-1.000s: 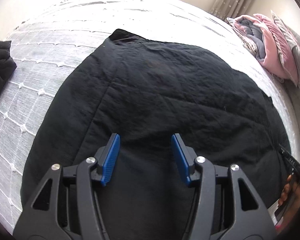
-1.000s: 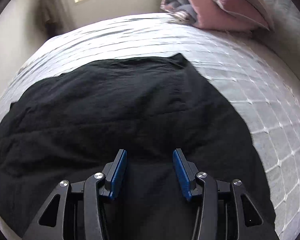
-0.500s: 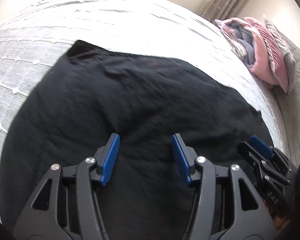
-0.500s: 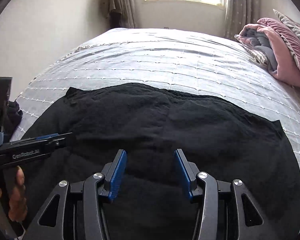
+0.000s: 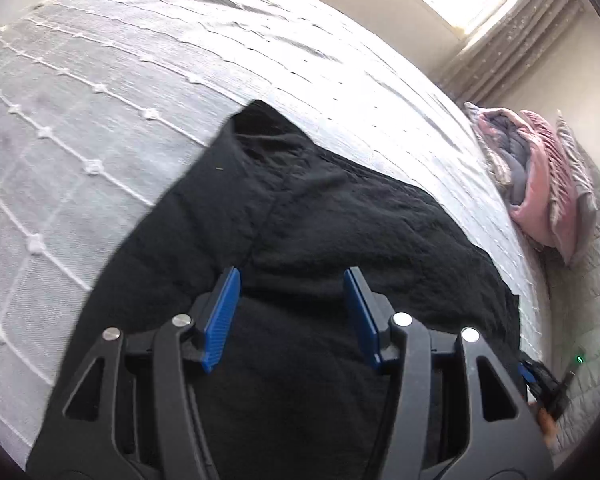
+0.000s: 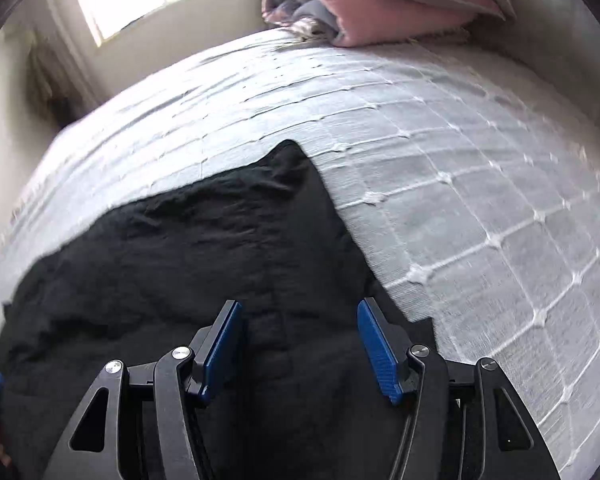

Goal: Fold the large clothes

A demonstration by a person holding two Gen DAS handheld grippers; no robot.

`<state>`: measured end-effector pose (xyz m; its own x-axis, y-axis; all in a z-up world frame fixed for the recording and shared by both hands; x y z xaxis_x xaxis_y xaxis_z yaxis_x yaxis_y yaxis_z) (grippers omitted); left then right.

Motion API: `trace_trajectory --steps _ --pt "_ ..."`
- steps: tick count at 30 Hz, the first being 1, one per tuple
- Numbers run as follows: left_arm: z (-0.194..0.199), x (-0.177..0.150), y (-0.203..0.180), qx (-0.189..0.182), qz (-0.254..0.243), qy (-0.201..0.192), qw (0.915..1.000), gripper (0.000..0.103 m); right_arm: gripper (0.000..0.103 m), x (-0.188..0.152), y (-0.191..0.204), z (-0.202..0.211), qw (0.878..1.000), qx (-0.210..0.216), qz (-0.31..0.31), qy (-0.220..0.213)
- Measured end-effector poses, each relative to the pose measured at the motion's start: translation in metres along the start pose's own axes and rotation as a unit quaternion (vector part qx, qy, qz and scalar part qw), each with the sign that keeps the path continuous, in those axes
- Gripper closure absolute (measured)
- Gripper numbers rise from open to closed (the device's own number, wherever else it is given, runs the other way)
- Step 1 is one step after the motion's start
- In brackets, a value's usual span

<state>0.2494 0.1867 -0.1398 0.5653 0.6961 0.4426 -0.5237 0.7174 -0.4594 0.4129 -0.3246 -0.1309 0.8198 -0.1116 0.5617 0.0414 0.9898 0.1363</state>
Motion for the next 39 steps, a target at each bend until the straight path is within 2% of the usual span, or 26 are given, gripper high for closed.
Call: trace_trajectory --steps 1,3,4,6,8,11,13,16,18,21,24,28,30,32,33,35,39 --pt "0.002 0.004 0.005 0.007 0.004 -0.001 1.0 0.047 0.042 0.0 -0.011 0.01 1.0 -0.006 -0.016 -0.005" --pt "0.014 0.005 0.013 0.016 0.025 0.003 0.9996 0.047 0.042 -0.001 -0.037 0.038 0.996 -0.088 -0.027 -0.016" --pt "0.024 0.004 0.015 0.017 0.031 0.003 0.9994 0.047 0.042 -0.004 -0.039 0.052 0.995 -0.095 -0.031 -0.029" --pt "0.042 0.002 0.015 0.019 0.027 -0.005 0.9995 0.045 0.04 -0.018 -0.027 0.08 0.997 -0.041 -0.046 -0.042" --pt "0.058 -0.004 0.019 0.024 0.017 -0.009 0.9995 0.035 0.038 -0.038 -0.009 0.099 0.999 0.004 -0.041 -0.033" --pt "0.074 -0.021 0.034 0.021 0.027 -0.004 0.9994 0.033 0.038 -0.065 0.017 0.117 0.999 0.034 0.006 -0.017" --pt "0.084 -0.032 0.044 0.023 0.031 0.006 0.9992 0.033 0.035 -0.084 0.039 0.128 0.998 0.055 0.036 -0.022" --pt "0.107 -0.05 0.054 0.002 0.053 0.005 0.9986 0.033 0.033 -0.122 0.067 0.123 0.993 0.078 0.091 0.003" --pt "0.122 -0.065 0.062 -0.008 0.067 0.003 0.9977 0.033 0.033 -0.143 0.077 0.115 0.99 0.062 0.124 0.026" --pt "0.136 -0.087 0.084 0.002 0.095 -0.004 0.9954 0.032 0.033 -0.147 0.081 0.111 0.986 0.019 0.163 0.02" --pt "0.138 -0.106 0.101 0.004 0.131 0.0 0.9914 0.032 0.033 -0.152 0.088 0.108 0.984 0.021 0.176 0.023" --pt "0.135 -0.128 0.109 0.035 0.134 -0.001 0.9903 0.032 0.033 -0.159 0.095 0.105 0.98 0.016 0.199 0.028" --pt "0.123 -0.137 0.106 0.023 0.136 0.022 0.9902 0.029 0.032 -0.159 0.091 0.098 0.979 0.015 0.203 0.032" --pt "0.108 -0.146 0.103 -0.007 0.158 0.059 0.9857 0.029 0.029 -0.16 0.089 0.095 0.978 0.011 0.205 0.034" --pt "0.105 -0.147 0.102 -0.02 0.17 0.065 0.9831 0.029 0.029 -0.16 0.089 0.095 0.978 0.01 0.205 0.034" --pt "0.102 -0.145 0.101 -0.03 0.184 0.062 0.9806 0.029 0.029 -0.162 0.089 0.096 0.977 0.007 0.209 0.034" --pt "0.101 -0.134 0.097 -0.002 0.162 0.031 0.9862 0.028 0.029 -0.162 0.089 0.096 0.977 0.009 0.212 0.036"
Point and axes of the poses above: each gripper's, at about its wrist camera, not at the fingertips, and z roughly against the way its jaws point, y to its left, x to its top, the point moved 10 cm from there along -z, roughly the way its jaws point, and after that the axes turned 3 degrees about z, right-handed, at the moved point
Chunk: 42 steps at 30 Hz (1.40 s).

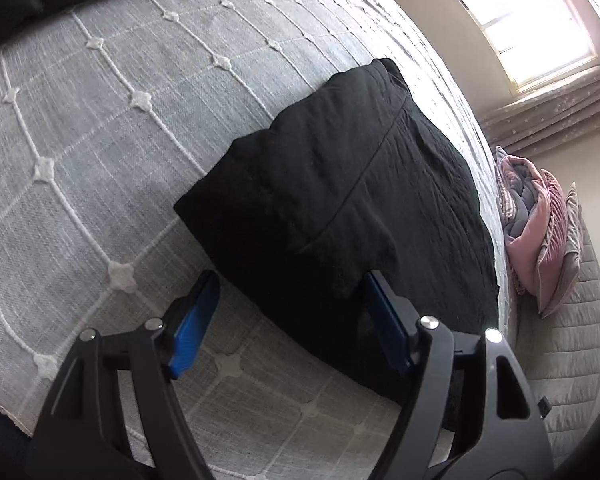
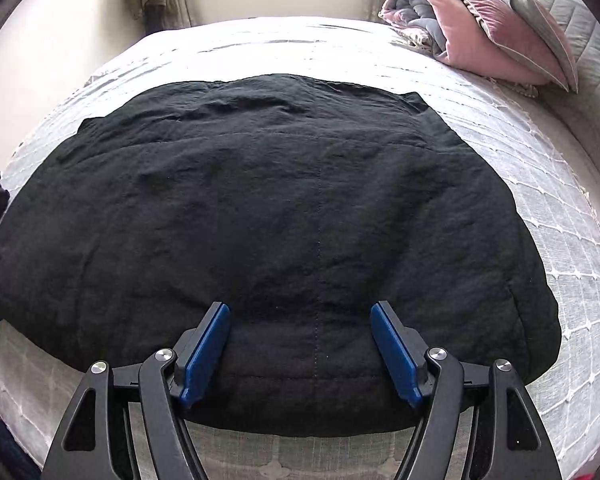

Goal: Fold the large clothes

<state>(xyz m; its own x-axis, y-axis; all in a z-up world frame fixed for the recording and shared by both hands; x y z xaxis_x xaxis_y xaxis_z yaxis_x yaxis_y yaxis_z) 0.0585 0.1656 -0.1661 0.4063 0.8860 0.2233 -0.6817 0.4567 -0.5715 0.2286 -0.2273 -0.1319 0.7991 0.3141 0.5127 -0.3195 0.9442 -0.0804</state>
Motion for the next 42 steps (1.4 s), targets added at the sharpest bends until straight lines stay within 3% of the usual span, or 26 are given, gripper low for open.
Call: trace_trajectory --steps 3,15,20,26,31,33,36,37,38,40,42 --pt "-0.006 0.001 -0.008 0.013 -0.02 -0.008 0.9997 0.028 0.029 0.0 -0.002 0.0 1.0 0.007 -0.007 0.0" --pt "-0.016 0.008 -0.006 0.019 -0.022 -0.012 0.9995 0.027 0.029 -0.005 -0.029 0.008 0.999 0.025 -0.042 0.008" --pt "-0.016 0.01 -0.005 0.011 -0.021 -0.004 0.9997 0.027 0.029 -0.013 -0.094 0.016 0.995 -0.049 -0.088 0.006" --pt "-0.013 0.014 0.001 -0.009 0.004 0.005 0.9999 0.027 0.026 -0.03 -0.153 0.019 0.983 -0.094 -0.157 0.017" --pt "-0.012 0.015 0.002 -0.011 0.008 0.002 0.9999 0.027 0.024 -0.043 -0.17 0.015 0.974 -0.027 -0.223 0.027" --pt "-0.01 0.015 0.003 -0.016 0.017 0.002 0.9997 0.028 0.024 -0.042 -0.176 0.023 0.974 -0.044 -0.224 0.016" --pt "-0.009 0.016 0.005 -0.025 0.034 0.002 0.9991 0.028 0.025 -0.03 -0.179 0.047 0.973 -0.071 -0.217 -0.034" --pt "-0.009 0.016 0.005 -0.025 0.036 0.002 0.9991 0.028 0.035 -0.024 -0.173 0.054 0.974 -0.049 -0.214 -0.056" --pt "-0.009 0.017 0.005 -0.025 0.036 0.003 0.999 0.028 0.059 -0.02 -0.166 0.058 0.975 -0.021 -0.211 -0.071" --pt "-0.009 0.018 0.005 -0.029 0.042 0.002 0.9987 0.029 0.081 -0.018 -0.153 0.059 0.975 0.024 -0.207 -0.07" --pt "-0.009 0.019 0.005 -0.029 0.046 -0.001 0.9985 0.029 0.085 -0.02 -0.139 0.047 0.981 0.033 -0.185 -0.043"
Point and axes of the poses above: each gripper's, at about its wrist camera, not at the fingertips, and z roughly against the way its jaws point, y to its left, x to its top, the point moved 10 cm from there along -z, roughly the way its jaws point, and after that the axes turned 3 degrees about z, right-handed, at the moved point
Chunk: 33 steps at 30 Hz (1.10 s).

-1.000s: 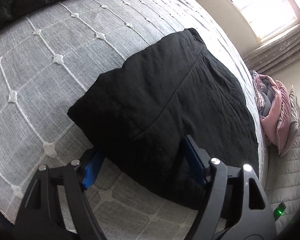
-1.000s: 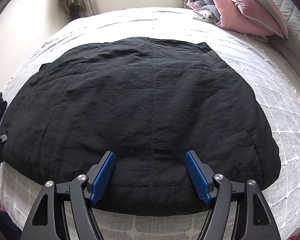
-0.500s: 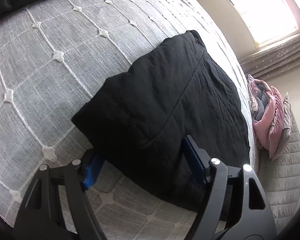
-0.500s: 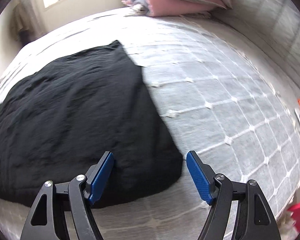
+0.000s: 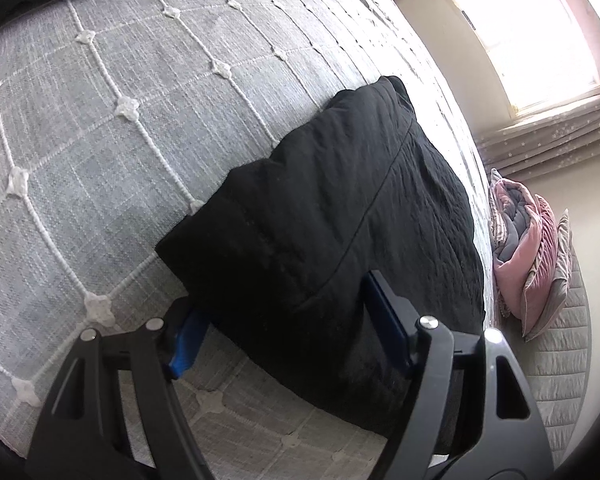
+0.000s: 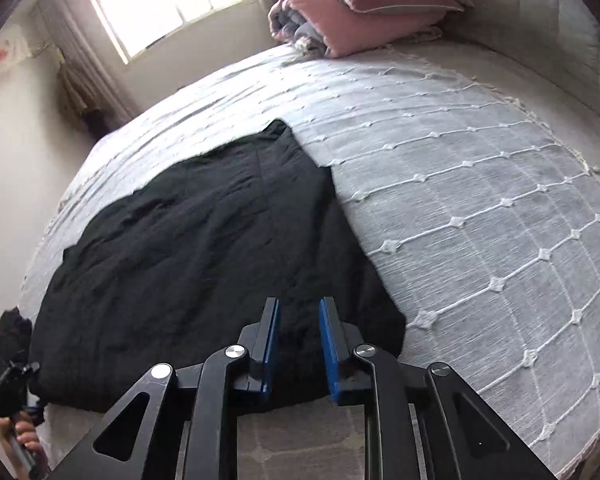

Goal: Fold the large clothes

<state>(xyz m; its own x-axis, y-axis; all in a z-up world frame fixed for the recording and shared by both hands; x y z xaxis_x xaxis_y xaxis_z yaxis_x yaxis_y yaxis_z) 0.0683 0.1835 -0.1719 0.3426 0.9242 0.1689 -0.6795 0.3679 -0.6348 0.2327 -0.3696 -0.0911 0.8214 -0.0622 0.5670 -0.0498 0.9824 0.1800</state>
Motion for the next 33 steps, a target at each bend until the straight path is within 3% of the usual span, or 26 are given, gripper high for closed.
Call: trace_trajectory --steps 4,7,11,15,23,25,27,33 --pt "0.001 0.001 -0.001 0.006 0.0 -0.008 0.9999 0.029 0.088 -0.015 0.003 -0.032 0.998 -0.039 0.021 0.05" --pt "0.0 0.002 -0.002 0.011 0.002 -0.014 0.9998 0.031 0.088 -0.015 0.004 -0.035 0.997 -0.058 0.028 0.051" --pt "-0.001 0.003 -0.002 0.015 0.003 -0.021 0.9997 0.032 0.084 -0.008 0.018 -0.028 0.99 -0.107 0.088 0.026" --pt "-0.001 0.003 -0.003 0.009 0.005 -0.023 0.9997 0.031 0.081 -0.01 0.04 -0.022 0.992 -0.072 0.105 0.016" --pt "0.0 0.005 0.002 -0.021 0.015 -0.006 0.9996 0.03 0.08 -0.008 0.049 -0.024 0.989 -0.08 0.123 0.016" --pt "0.001 0.009 0.005 -0.034 0.038 0.003 0.9987 0.03 0.079 -0.008 0.052 -0.028 0.989 -0.081 0.125 0.019" --pt "0.001 0.012 0.007 -0.035 0.055 -0.004 0.9979 0.035 0.078 -0.009 0.054 -0.031 0.988 -0.084 0.13 0.019" --pt "0.005 0.012 -0.005 -0.004 0.011 -0.039 0.9992 0.052 0.075 -0.009 0.062 -0.031 0.989 -0.072 0.131 0.017"
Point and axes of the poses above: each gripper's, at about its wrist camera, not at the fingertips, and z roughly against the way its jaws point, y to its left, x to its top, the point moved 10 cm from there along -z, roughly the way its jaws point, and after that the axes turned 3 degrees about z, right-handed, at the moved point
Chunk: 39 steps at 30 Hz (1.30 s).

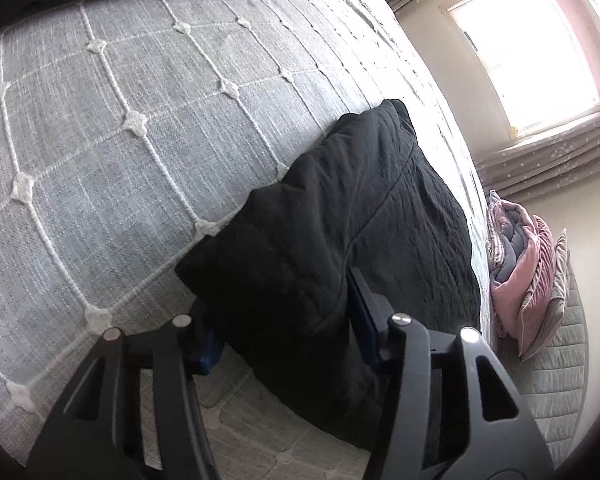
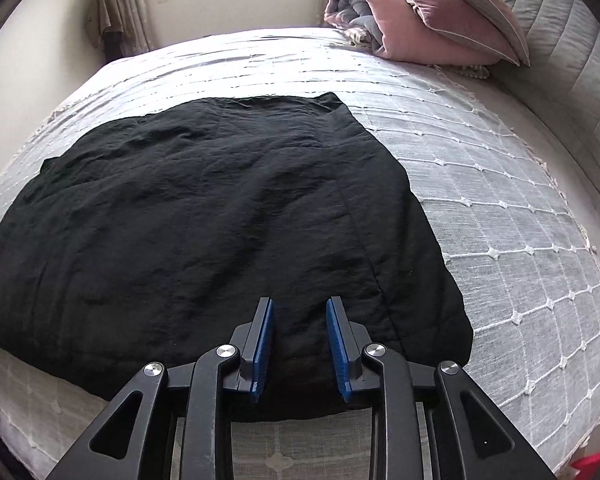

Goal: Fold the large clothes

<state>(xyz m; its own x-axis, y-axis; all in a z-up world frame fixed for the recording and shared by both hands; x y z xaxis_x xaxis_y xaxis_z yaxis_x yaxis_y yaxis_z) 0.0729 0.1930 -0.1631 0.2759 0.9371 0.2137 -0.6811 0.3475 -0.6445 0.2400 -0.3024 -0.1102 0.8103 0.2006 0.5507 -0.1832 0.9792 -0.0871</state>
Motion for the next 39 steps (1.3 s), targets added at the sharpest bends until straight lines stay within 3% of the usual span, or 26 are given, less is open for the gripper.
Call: trace_trajectory --steps 5,9,12,15,20,24,29,35,39 --pt "0.002 0.001 -0.008 0.01 -0.022 -0.019 0.9995 0.059 0.074 0.002 0.006 -0.002 1.0 0.006 0.003 0.0" --pt "-0.011 0.003 0.004 -0.011 0.042 0.005 0.9991 0.052 0.07 0.001 0.007 -0.002 1.0 0.007 0.001 0.003" --pt "-0.012 0.005 0.0 -0.006 0.032 0.01 0.9994 0.054 0.064 -0.001 0.007 -0.004 1.0 0.008 -0.001 0.008" --pt "-0.006 0.004 -0.007 -0.001 0.013 -0.008 0.9999 0.063 0.064 -0.002 0.007 -0.006 1.0 0.008 -0.001 0.012" --pt "0.026 0.011 -0.038 -0.052 -0.002 -0.054 0.9972 0.069 0.064 -0.004 0.006 -0.008 1.0 0.016 -0.009 0.016" --pt "0.05 0.011 -0.075 -0.073 -0.051 -0.092 0.9918 0.071 0.064 -0.009 0.004 -0.013 0.999 0.029 -0.019 0.029" --pt "0.083 0.001 -0.134 -0.105 -0.121 -0.133 0.978 0.073 0.064 -0.013 0.005 -0.021 0.999 0.027 -0.019 0.043" --pt "0.112 -0.027 -0.204 -0.122 -0.226 -0.162 0.9527 0.074 0.064 -0.011 0.002 -0.019 0.998 0.039 -0.031 0.047" --pt "0.125 -0.058 -0.245 -0.124 -0.303 -0.182 0.9271 0.074 0.064 0.001 0.001 -0.004 0.997 0.057 -0.051 0.018"
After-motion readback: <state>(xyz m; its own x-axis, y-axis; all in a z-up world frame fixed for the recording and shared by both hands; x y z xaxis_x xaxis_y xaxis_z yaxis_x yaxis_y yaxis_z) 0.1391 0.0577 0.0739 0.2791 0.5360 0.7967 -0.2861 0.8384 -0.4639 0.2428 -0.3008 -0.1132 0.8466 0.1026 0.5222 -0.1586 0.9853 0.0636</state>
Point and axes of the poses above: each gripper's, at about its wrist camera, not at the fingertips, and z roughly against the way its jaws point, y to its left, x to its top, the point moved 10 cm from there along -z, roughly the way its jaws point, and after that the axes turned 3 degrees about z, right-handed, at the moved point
